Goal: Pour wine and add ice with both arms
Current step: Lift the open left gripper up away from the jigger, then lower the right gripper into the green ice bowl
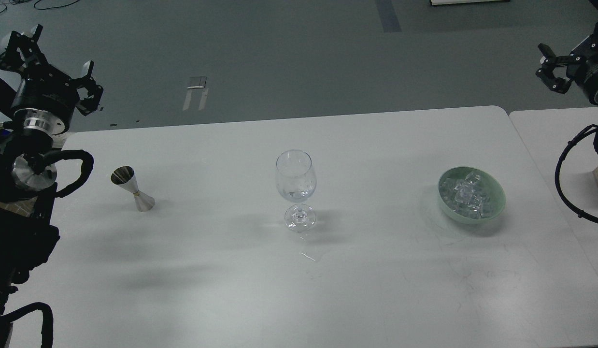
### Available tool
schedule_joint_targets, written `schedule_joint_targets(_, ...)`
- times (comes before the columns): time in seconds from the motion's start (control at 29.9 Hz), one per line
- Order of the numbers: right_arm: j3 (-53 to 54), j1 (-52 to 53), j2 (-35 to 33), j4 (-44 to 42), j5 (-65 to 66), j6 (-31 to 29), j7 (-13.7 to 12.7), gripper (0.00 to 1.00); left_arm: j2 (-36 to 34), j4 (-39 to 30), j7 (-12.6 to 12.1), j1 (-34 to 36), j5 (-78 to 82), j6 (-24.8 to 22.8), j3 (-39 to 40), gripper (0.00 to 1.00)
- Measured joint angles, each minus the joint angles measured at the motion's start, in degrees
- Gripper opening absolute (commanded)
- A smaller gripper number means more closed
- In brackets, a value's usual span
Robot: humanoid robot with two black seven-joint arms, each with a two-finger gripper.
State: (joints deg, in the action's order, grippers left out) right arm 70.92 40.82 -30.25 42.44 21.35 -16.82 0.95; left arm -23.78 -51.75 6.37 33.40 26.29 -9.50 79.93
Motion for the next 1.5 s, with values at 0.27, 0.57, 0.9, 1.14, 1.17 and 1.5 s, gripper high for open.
schedule_joint_targets(0.27,-10.11,4.20,-7.01,2.23,7.03,-0.12,0.03,1.00,1.33,0.05,-0.04,-0.50,-3.53,-3.21,0.01,1.00)
schedule_joint_targets(0.57,-21.18,8.93,-11.72,8.99,26.13,-0.25,0.20,1.00,2.78,-0.03,-1.02,-0.69,-4.45,-3.22,-0.57,1.00)
schedule_joint_targets(0.9,-26.53,9.25,-13.61,21.48,61.27,-0.26,0.22,1.00,3.70,-0.11,-3.20,-0.41,-4.40,-3.45,-1.37,1.00)
schedule_joint_targets(1.14,-35.66,9.58,-14.76,22.52,70.01,-0.21,0.72,0.99,3.38,-0.11,-3.29,0.00,-4.40,-3.38,-1.37,1.00)
schedule_joint_targets(1.17,-37.83,9.66,-14.77,22.88,70.19,-0.21,0.73,0.99,3.30,-0.11,-3.32,0.00,-4.40,-3.32,-1.37,1.00)
schedule_joint_targets(1.5,-51.12,9.15,-17.44,26.77,71.30,-0.22,0.51,0.98,3.31,-0.13,-3.47,0.09,-4.56,-2.63,-1.27,1.00)
